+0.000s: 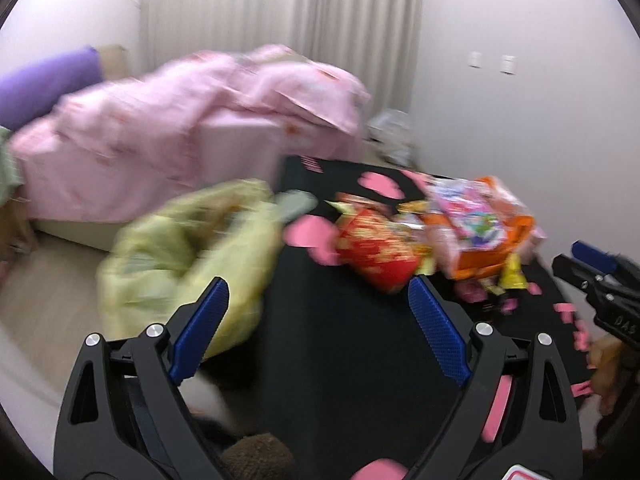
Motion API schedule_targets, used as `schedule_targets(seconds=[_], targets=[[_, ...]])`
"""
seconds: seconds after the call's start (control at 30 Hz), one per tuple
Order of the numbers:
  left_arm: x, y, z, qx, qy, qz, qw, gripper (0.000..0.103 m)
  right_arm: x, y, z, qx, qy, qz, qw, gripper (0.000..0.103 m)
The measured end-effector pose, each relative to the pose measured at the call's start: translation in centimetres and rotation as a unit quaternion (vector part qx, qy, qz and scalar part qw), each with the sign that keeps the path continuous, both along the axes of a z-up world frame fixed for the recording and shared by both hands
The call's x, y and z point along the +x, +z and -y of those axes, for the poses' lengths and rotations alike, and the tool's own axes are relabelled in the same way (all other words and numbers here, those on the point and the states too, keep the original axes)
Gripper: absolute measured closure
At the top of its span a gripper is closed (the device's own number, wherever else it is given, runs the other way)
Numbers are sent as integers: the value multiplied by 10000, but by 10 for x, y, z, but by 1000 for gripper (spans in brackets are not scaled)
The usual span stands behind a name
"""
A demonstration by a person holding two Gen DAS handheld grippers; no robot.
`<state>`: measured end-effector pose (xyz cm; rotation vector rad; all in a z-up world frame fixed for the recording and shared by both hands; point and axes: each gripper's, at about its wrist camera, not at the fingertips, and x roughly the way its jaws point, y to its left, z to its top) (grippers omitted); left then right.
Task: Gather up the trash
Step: 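Grasp the red paper cup with the left tool while the right tool grasps the pink Kleenex pack, then lift the red cup and Kleenex pack and carry both toward the yellow plastic bag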
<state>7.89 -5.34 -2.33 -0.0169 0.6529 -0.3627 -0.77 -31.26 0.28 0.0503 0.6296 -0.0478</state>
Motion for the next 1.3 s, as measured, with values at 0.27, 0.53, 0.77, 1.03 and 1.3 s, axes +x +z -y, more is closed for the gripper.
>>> schedule_targets(seconds=[0.27,0.53,0.77,1.03,1.3], targets=[[62,-3,37,-490,-197,-293,9982,10,34,-5,42,495,378,-253,9977,44],[79,-23,2,-527,200,-828,9950,10,112,-9,0,-27,885,-115,9960,46],[84,-39,-10,-920,103,-1162,9889,11,135,-50,-1,-61,1094,-615,9921,84],[95,-51,15,-1333,-307,-1681,9762,15,95,-54,23,370,1051,-723,9911,96],[133,-59,32,-1627,-4,-2148,9630,29,59,-40,31,646,1033,-430,9916,97]])
